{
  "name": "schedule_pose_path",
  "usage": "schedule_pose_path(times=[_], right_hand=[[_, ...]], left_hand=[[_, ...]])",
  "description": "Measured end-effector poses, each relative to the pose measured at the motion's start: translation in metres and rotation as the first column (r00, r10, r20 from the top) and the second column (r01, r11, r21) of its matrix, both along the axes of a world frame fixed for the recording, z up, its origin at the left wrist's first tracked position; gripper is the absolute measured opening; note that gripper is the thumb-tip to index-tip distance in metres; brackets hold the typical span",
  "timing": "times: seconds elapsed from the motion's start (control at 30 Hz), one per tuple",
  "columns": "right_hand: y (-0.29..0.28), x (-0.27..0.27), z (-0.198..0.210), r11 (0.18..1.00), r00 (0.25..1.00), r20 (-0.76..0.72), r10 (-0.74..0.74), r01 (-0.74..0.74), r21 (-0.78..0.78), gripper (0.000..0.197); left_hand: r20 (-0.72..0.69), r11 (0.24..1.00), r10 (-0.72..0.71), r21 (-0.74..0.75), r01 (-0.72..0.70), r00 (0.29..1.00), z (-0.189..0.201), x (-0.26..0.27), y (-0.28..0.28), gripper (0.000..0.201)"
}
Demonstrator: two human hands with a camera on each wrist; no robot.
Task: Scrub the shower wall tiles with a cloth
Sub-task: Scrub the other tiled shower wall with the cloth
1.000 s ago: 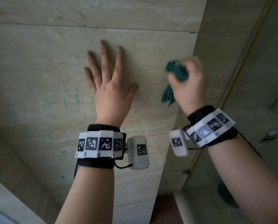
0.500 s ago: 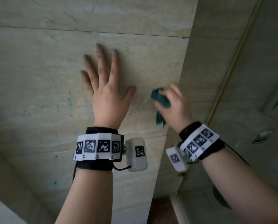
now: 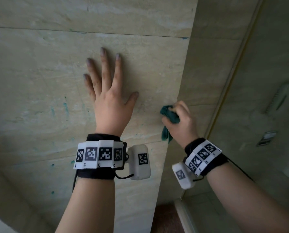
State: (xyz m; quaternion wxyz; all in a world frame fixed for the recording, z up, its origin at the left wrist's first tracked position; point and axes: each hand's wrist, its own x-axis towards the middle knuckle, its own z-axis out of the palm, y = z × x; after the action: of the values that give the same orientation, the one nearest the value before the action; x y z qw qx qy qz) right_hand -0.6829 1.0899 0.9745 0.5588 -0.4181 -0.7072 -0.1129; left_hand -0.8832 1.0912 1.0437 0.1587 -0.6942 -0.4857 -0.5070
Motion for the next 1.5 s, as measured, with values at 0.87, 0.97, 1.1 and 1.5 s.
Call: schedule_pose_path(times=[0.87,0.97,1.1,1.5], right_hand=[[-0.030,-0.039,0.029,0.992,0.882,-0.456,0.119,-0.120,0.028,0.017],[-0.039,-0.066,0.054,0.955,0.744,-0.615,0.262,-0.292,0.054,0.034],[-0.037,-0.093,0.073,0.899,0.658,-0.649,0.382,-0.429,0.094,0.030],[-0.037,-0.160,0.076,0.722,0.644,-0.363,0.674,-0.678,0.136,0.025]], left_hand=[[0.296,0.912,-0.410,0.129,0.389,0.863,0.012,-0.026,-0.034,0.036],[0.478,0.872,-0.439,0.023,0.489,0.761,0.023,-0.041,-0.050,0.011],[0.602,0.693,-0.499,-0.154,0.704,0.623,0.035,-0.063,-0.062,0.022],[0.684,0.669,-0.504,-0.077,0.740,0.527,0.040,-0.085,-0.076,0.046]])
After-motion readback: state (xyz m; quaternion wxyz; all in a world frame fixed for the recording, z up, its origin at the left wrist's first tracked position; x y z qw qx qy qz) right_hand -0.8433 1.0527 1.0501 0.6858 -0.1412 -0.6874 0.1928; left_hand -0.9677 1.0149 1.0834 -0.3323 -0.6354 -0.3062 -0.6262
